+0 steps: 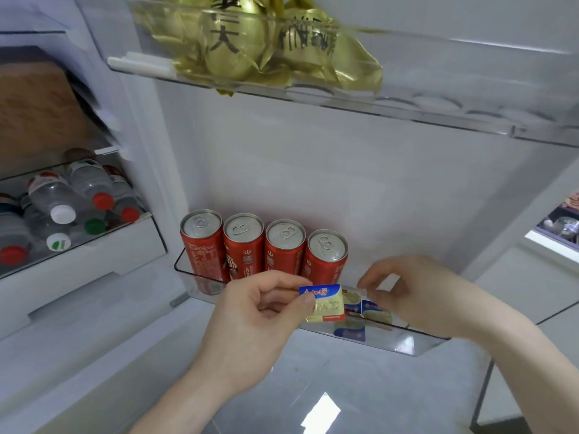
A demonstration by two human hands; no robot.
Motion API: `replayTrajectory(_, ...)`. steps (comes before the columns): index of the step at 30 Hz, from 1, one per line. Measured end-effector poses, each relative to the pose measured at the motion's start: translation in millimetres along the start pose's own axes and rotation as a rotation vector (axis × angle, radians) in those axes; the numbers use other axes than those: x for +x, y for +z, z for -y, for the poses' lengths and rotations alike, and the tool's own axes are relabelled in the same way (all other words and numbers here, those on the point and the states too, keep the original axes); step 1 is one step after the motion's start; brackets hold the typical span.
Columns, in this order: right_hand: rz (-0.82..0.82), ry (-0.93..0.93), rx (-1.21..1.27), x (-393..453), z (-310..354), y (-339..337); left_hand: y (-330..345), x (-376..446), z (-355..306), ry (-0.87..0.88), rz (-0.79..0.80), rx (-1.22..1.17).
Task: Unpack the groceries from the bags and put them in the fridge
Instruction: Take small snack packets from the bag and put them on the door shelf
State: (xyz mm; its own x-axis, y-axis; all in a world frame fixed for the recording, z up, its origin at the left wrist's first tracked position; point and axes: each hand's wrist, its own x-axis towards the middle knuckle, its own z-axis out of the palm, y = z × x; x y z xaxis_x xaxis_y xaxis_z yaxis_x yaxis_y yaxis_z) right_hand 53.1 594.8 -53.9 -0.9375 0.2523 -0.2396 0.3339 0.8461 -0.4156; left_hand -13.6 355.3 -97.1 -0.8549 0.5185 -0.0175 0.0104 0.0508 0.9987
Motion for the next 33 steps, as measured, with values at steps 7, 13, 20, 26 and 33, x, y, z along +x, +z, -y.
replayTrajectory(7,0.057,-0.13,0.493,-34,32,-8,12,4,-7,0.02,0.087,0.004)
replayTrajectory(13,-0.038,-0.056,0.387,-28,18,-5,11,3,-9,0.053,0.081,0.098)
replayTrajectory(20,-0.115,0.091,0.059,-8,-13,9,-4,-4,9,0.179,-0.038,0.47)
replayTrajectory(26,0.135,0.132,-0.192,3,-13,13,-7,-6,18,0.163,-0.02,0.507)
replayTrajectory(33,0.221,0.117,-0.202,13,-13,8,-10,-5,20,0.126,-0.007,0.477)
